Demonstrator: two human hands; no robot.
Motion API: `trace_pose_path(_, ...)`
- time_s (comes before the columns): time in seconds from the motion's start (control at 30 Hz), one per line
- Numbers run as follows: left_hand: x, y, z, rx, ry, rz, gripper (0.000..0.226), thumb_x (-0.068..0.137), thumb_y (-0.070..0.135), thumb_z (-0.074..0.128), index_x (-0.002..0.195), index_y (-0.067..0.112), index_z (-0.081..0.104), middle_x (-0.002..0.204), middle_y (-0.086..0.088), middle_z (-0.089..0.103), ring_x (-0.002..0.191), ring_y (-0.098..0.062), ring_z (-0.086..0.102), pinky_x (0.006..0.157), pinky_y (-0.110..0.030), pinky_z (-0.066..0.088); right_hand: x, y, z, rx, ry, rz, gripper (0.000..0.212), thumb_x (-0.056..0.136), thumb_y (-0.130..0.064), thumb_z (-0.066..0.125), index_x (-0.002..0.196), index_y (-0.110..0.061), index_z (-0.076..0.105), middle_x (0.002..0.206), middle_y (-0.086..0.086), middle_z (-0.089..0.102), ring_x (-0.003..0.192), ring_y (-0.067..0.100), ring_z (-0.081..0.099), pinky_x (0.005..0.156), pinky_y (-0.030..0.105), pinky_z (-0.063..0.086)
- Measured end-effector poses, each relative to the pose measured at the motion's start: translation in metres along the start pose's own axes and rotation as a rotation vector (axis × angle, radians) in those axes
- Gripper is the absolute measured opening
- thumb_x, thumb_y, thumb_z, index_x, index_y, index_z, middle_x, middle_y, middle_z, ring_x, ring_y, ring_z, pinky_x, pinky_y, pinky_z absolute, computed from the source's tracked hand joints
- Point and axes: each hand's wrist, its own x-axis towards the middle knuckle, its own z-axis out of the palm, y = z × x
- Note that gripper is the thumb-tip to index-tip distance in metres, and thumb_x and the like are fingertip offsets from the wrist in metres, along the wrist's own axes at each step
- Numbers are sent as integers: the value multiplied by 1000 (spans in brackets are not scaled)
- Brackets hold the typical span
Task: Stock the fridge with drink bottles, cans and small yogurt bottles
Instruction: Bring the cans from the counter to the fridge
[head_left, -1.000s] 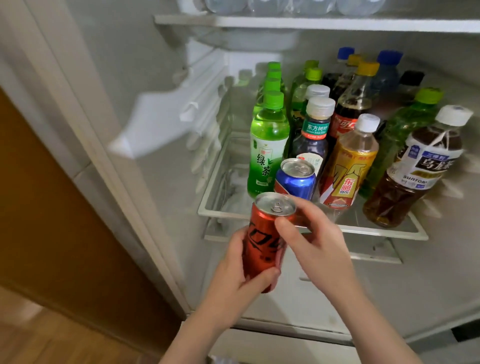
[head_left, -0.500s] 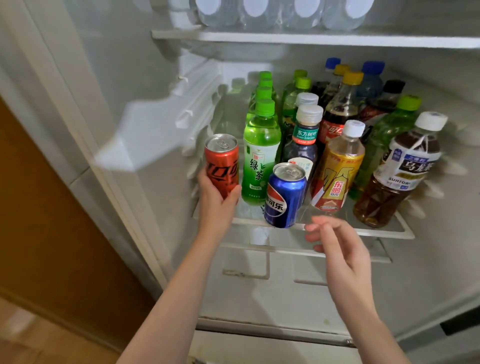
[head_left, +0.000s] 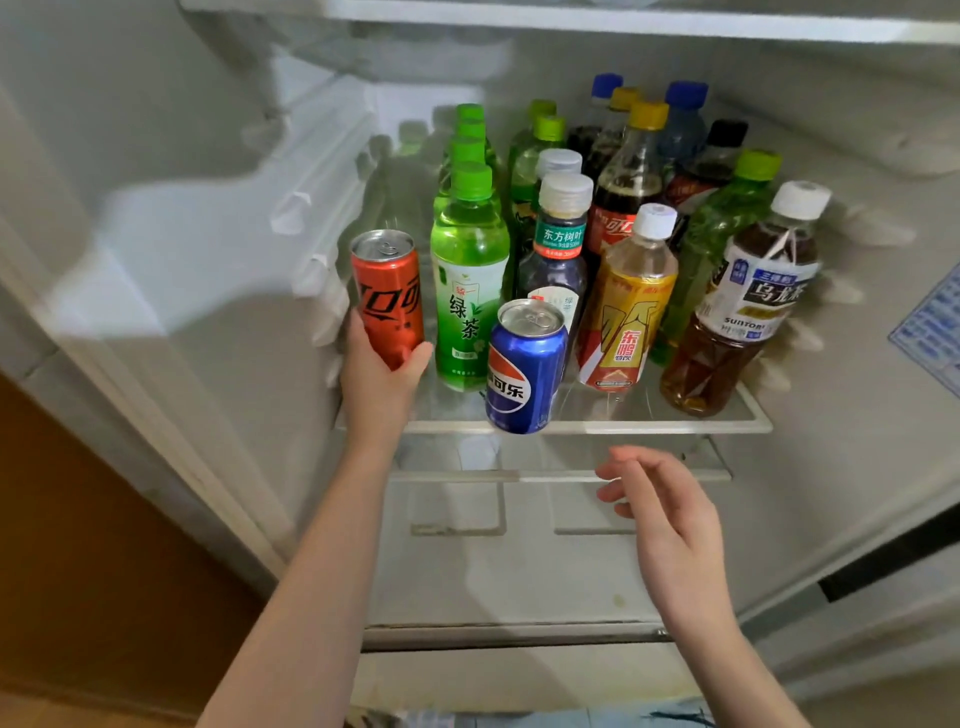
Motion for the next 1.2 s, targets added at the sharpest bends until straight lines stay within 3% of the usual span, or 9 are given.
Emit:
trace_pose_path(0.17, -46, -13, -10, -83, 148, 11, 64, 83, 10, 68, 140, 11, 39, 140, -1, 47, 128, -7, 45, 110, -34, 37, -13, 8, 0, -15, -22, 39, 21, 94, -13, 53, 93, -30, 65, 85, -6, 69, 74, 9, 66, 67, 17, 50)
trace_pose_path(0.3, -119, -31, -18, -50, 182, 248, 36, 86, 19, 60, 121, 17, 47, 114, 16, 49, 110, -3, 51, 96, -17, 40, -32, 21, -2, -29, -40, 110, 20, 94, -12, 53, 95, -28, 66, 85, -7, 70, 75, 7, 66, 67, 13, 48)
trace_pose_path(0.47, -203, -77, -6, 82, -307, 210, 24, 86, 26, 53, 109, 18, 53, 103, 14, 47, 93, -11, 51, 87, -22, 38, -73, 50, -12, -75, 28, 274, 24, 92, -8, 53, 91, -29, 64, 83, -9, 70, 76, 8, 66, 65, 15, 49)
trace_pose_path(0.67, -271, -147, 27, 319, -1011, -173, 26, 90, 20, 62, 115, 17, 55, 114, 4, 58, 81, -2, 57, 73, -25, 44, -173, 105, -55, -430, -4, 590, 17, 91, -18, 54, 96, -33, 62, 85, -13, 67, 80, 4, 63, 71, 21, 51)
trace_pose_path(0.8, -319, -184, 38, 591, -1531, -331, 29, 94, 32, 55, 120, 21, 52, 112, 5, 54, 98, -13, 55, 84, -27, 43, -275, 151, -92, -679, -99, 933, 23, 93, -27, 49, 113, -26, 60, 99, -10, 64, 87, 10, 59, 73, 22, 44)
trace_pose_path(0.9, -355, -197, 25, 814, -1808, -205, 10, 95, 31, 50, 89, 24, 48, 93, 1, 52, 89, -15, 50, 74, -26, 34, -370, 169, -117, -716, -140, 1200, 28, 94, -32, 45, 118, -23, 56, 114, -3, 64, 104, 17, 59, 80, 22, 41)
trace_pose_path(1.07, -435, -203, -14, 958, -1929, -73, 30, 97, 29, 49, 70, 25, 34, 71, 6, 36, 69, -13, 41, 59, -30, 29, -534, 162, -134, -633, -93, 1445, 30, 93, -37, 42, 115, -23, 56, 116, 0, 64, 103, 18, 60, 83, 25, 44)
trace_pose_path(1.13, -477, -201, -33, 954, -1940, -112, 16, 97, 29, 49, 85, 19, 49, 86, -1, 51, 86, -19, 53, 68, -29, 38, -595, 155, -134, -602, -30, 1481, 30, 94, -38, 42, 115, -22, 57, 116, 0, 64, 104, 19, 59, 83, 26, 44)
trace_pose_path(1.2, -524, -198, -56, 957, -1933, -139, 23, 97, 27, 51, 114, 12, 55, 111, -6, 58, 108, -23, 55, 87, -29, 42, -656, 145, -131, -563, 27, 1504, 30, 94, -36, 43, 117, -22, 57, 119, 0, 63, 107, 19, 58, 84, 26, 44)
